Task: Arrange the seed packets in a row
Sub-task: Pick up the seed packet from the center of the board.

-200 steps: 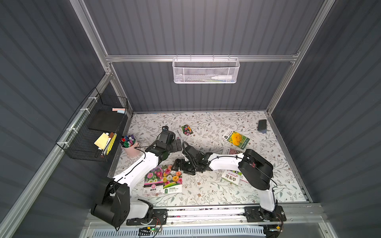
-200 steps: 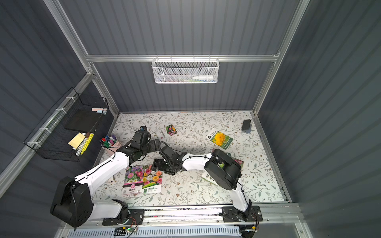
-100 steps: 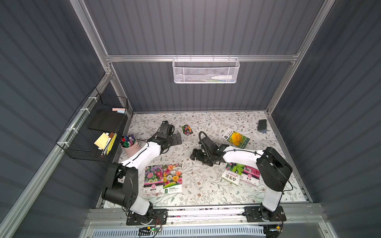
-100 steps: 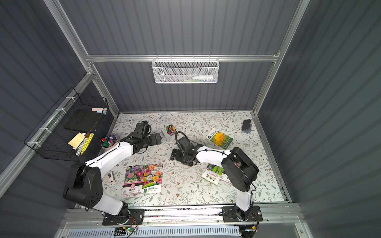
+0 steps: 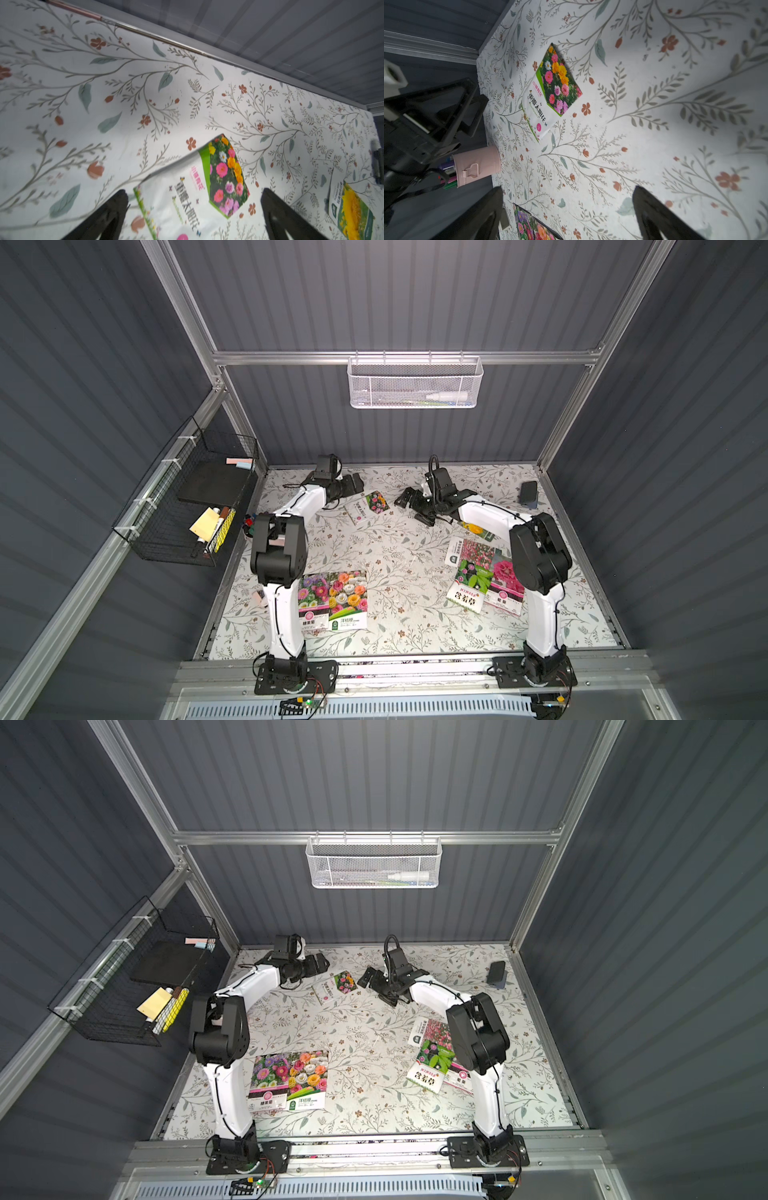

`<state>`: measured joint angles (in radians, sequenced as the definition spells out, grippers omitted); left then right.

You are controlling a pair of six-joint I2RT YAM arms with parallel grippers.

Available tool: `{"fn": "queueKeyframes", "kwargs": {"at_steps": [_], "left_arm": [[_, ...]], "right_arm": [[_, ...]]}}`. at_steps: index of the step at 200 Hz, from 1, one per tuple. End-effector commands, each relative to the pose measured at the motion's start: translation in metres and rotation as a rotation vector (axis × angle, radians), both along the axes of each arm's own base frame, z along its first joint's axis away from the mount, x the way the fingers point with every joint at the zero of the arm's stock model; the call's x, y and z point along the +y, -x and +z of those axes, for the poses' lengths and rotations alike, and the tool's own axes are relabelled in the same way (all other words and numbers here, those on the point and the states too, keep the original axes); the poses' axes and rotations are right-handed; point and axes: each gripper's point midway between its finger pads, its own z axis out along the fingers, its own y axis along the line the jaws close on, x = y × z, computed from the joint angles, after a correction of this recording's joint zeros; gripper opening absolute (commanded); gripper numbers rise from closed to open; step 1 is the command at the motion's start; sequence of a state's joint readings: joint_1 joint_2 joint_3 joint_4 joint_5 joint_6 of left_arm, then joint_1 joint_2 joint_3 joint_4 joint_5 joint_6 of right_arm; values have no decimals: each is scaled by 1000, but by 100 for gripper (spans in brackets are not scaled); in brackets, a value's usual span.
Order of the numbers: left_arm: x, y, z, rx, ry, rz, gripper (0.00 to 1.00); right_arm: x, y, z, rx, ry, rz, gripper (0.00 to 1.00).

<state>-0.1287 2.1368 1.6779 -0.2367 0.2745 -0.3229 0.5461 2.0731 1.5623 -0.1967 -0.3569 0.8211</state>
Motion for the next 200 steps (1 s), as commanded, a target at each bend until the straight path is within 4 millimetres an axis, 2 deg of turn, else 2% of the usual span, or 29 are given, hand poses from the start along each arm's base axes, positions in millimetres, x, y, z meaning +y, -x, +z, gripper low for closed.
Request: {"fn": "queueKeyframes", "kwargs": {"at_steps": [1, 43, 67, 96, 136, 171, 200], "left_arm": [[-29, -10, 5, -38, 93, -150, 99], [-36, -38, -17, -32, 272, -204, 99], [-38, -34, -35, 13, 304, -206, 100], [-39, -14, -52, 92, 330, -197, 99], [-43, 13, -60, 204, 415, -147, 99], [-46, 46, -57, 288, 476, -113, 99], [-63, 73, -50, 339, 512, -142, 99]], "right_arm": [[12, 6, -5, 29, -23, 64, 99], [9, 8, -30, 64, -10, 76, 99], [7, 2, -40, 85, -21, 59, 99], [13, -5, -49, 122, -54, 51, 99], [31, -6, -65, 157, -98, 27, 99], [42, 1, -70, 163, -96, 17, 99], [40, 9, -80, 203, -88, -4, 99]]}}
